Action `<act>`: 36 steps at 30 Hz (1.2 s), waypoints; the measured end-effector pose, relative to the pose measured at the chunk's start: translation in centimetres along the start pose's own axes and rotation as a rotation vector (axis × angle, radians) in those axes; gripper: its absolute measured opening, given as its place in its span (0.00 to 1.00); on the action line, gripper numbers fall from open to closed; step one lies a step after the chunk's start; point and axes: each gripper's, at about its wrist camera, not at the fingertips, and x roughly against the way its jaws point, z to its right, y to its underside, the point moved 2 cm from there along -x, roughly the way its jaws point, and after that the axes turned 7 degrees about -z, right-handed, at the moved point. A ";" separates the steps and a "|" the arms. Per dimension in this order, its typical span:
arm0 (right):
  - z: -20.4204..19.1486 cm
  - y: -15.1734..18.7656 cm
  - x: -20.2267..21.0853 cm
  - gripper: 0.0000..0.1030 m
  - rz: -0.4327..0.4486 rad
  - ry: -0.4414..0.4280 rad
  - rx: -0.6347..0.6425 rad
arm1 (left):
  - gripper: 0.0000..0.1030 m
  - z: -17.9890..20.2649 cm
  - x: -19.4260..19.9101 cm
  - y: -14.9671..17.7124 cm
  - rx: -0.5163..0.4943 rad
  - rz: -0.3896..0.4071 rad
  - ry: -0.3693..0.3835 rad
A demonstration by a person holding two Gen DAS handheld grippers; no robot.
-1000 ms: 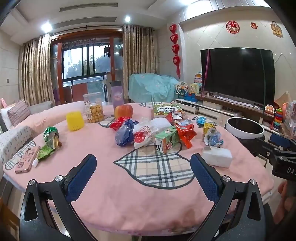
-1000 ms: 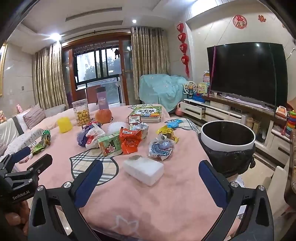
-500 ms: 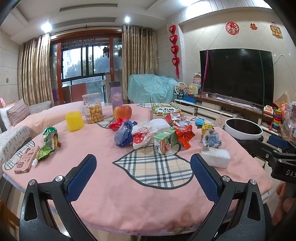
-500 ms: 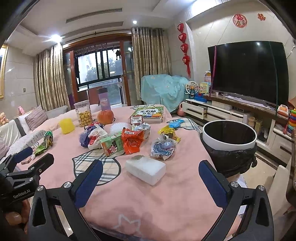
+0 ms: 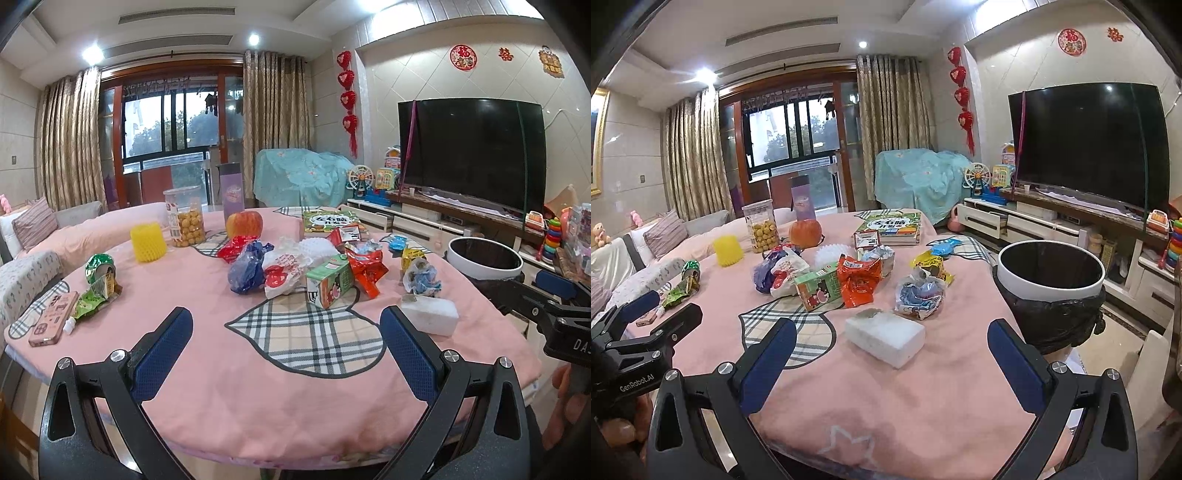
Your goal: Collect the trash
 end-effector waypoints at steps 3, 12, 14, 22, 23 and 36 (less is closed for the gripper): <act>0.0 0.0 0.0 1.00 0.000 -0.002 -0.001 | 1.00 0.0 0.1 -0.1 0.000 0.000 0.001; -0.1 -0.2 0.2 1.00 0.000 -0.009 -0.004 | 1.00 0.0 0.1 -0.1 0.000 0.000 0.002; 0.0 -0.2 0.2 1.00 -0.004 -0.013 -0.009 | 1.00 0.0 0.1 -0.1 -0.002 -0.004 0.003; 0.5 -0.1 -0.4 1.00 -0.031 -0.036 -0.021 | 1.00 -0.3 -0.7 -0.1 -0.009 -0.031 0.013; 0.6 0.0 -0.6 1.00 -0.038 -0.043 -0.022 | 1.00 -0.3 -0.9 -0.1 -0.011 -0.035 0.015; 1.1 0.3 -3.1 1.00 -0.125 -0.134 0.007 | 1.00 0.0 -5.0 -0.1 -0.052 -0.137 0.069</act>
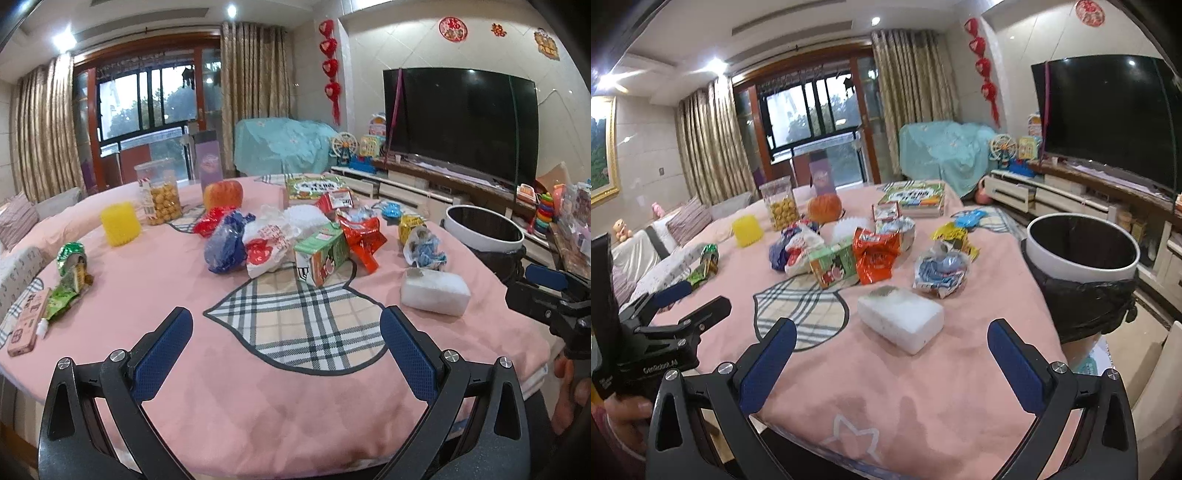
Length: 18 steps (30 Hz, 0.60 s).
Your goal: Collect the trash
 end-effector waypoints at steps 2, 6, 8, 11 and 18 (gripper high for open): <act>0.3 0.0 -0.6 1.00 -0.020 -0.010 0.001 | 1.00 0.1 -0.8 -0.2 -0.003 -0.017 0.007; 1.0 -0.2 -1.9 1.00 -0.052 -0.018 -0.005 | 1.00 0.1 -2.4 -0.9 -0.008 -0.048 0.017; 1.6 -0.4 -2.5 1.00 -0.070 -0.023 -0.017 | 1.00 0.2 -3.4 -1.3 -0.009 -0.062 0.021; 2.2 -0.7 -3.3 1.00 -0.087 -0.031 -0.027 | 1.00 0.2 -5.0 -2.1 -0.011 -0.082 0.027; 2.7 -1.4 -5.4 1.00 -0.133 -0.050 -0.022 | 1.00 0.3 -8.5 -3.9 -0.021 -0.128 0.034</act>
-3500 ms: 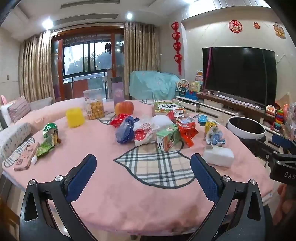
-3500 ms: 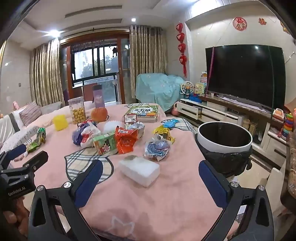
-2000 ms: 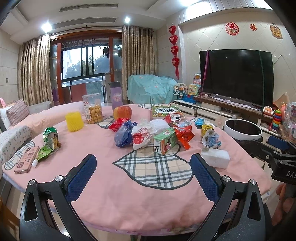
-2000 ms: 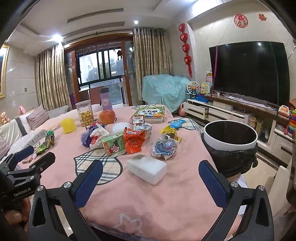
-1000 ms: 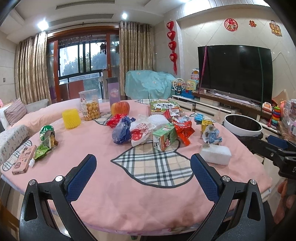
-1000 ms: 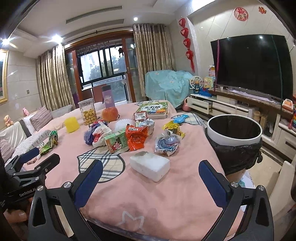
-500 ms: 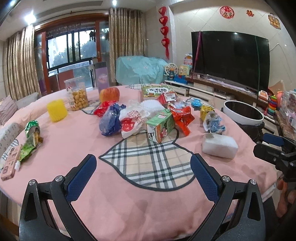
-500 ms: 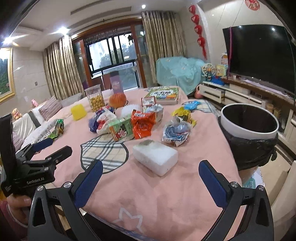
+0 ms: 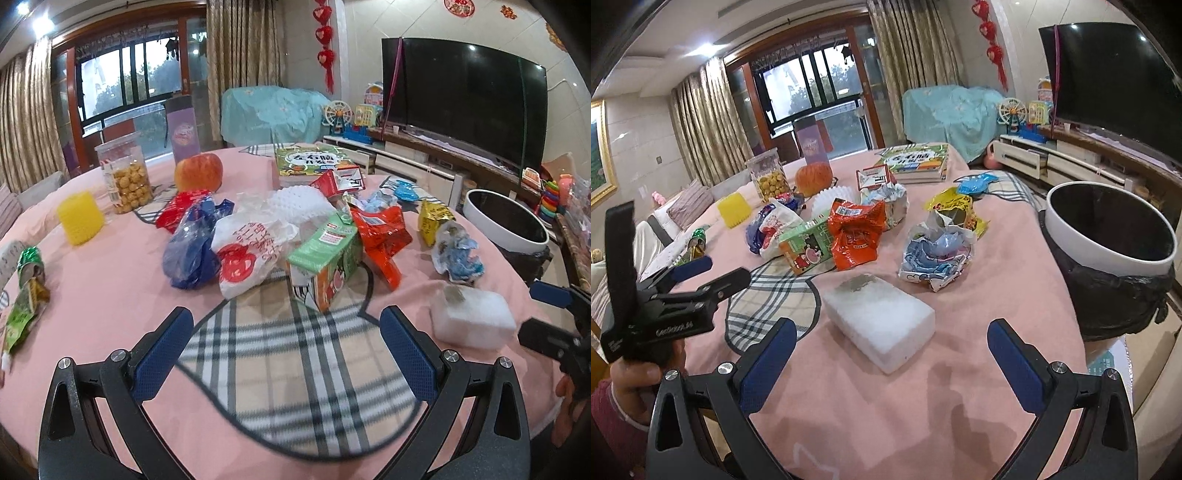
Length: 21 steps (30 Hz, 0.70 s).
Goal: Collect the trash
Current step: 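Grasp the white foam block with the right tool while the left tool grasps the green juice carton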
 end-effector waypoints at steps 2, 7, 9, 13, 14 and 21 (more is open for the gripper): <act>0.0 -0.4 -0.4 1.00 -0.007 -0.006 0.009 | 1.00 0.1 -0.8 -0.6 -0.006 -0.017 0.006; 0.1 -0.8 -1.7 1.00 -0.036 -0.012 0.022 | 0.96 0.4 -2.8 -1.4 -0.025 -0.055 0.012; 0.2 -0.9 -2.0 0.99 -0.048 -0.016 0.017 | 0.94 0.5 -3.4 -1.7 -0.024 -0.070 0.018; 0.4 -1.1 -2.5 0.98 -0.064 -0.014 0.025 | 0.90 0.7 -4.7 -2.3 -0.016 -0.097 0.040; 0.4 -1.2 -2.7 0.97 -0.068 -0.015 0.027 | 0.89 0.8 -5.0 -2.5 -0.015 -0.104 0.045; -0.4 -0.9 -3.9 0.68 -0.122 -0.010 0.064 | 0.42 1.7 -6.5 -2.7 -0.049 -0.175 0.122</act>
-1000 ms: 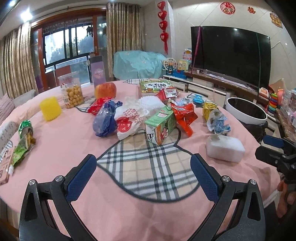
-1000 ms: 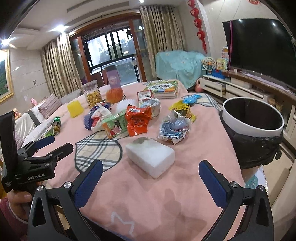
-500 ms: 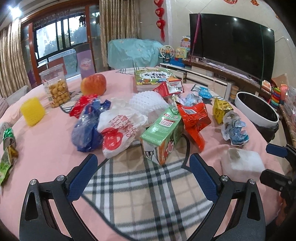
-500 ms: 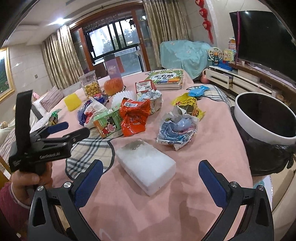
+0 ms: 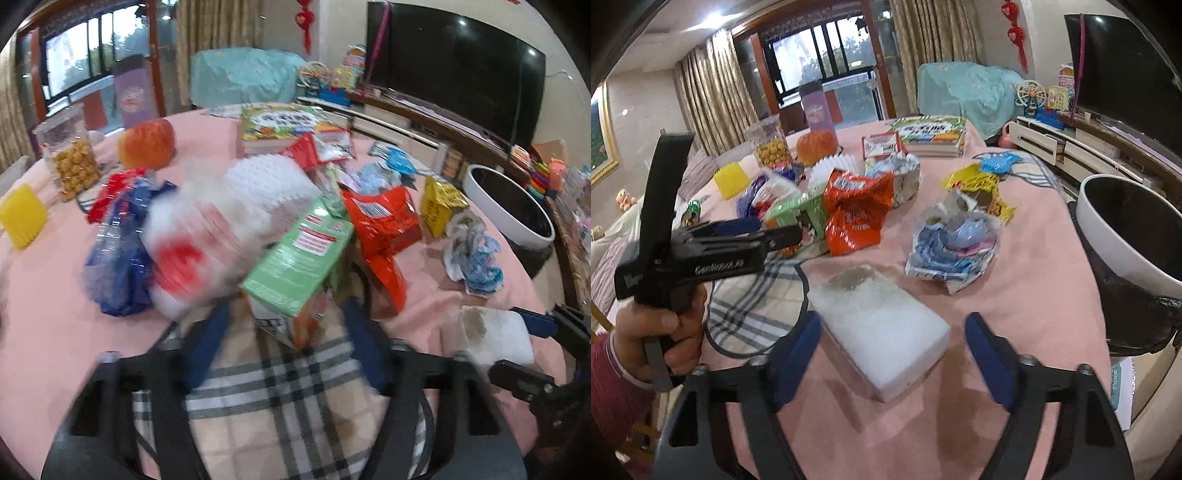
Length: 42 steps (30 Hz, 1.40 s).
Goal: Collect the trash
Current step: 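Grasp the white foam block with the right tool while the left tool grasps the green juice carton, then carry the foam block and carton over the bin and open both tools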
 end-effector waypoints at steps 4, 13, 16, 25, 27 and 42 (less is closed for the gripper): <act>-0.4 0.6 0.3 0.62 0.001 0.003 0.007 | 0.32 0.3 0.7 0.5 -0.013 0.028 0.010; 0.0 1.5 2.6 0.60 0.044 -0.025 -0.042 | 0.31 0.8 3.9 3.8 0.011 0.084 0.012; 0.3 1.8 3.3 0.60 0.058 -0.025 -0.057 | 0.31 1.0 5.1 4.8 0.030 0.098 0.022; 2.2 2.3 5.4 0.60 0.097 0.004 -0.106 | 0.29 4.7 7.6 4.5 -0.030 0.146 0.092; 2.7 2.5 5.8 0.60 0.102 0.011 -0.120 | 0.28 5.5 7.8 4.1 -0.047 0.156 0.106; 6.4 2.8 7.3 0.60 0.128 0.026 -0.217 | 0.30 8.3 6.1 3.9 -0.100 0.081 0.091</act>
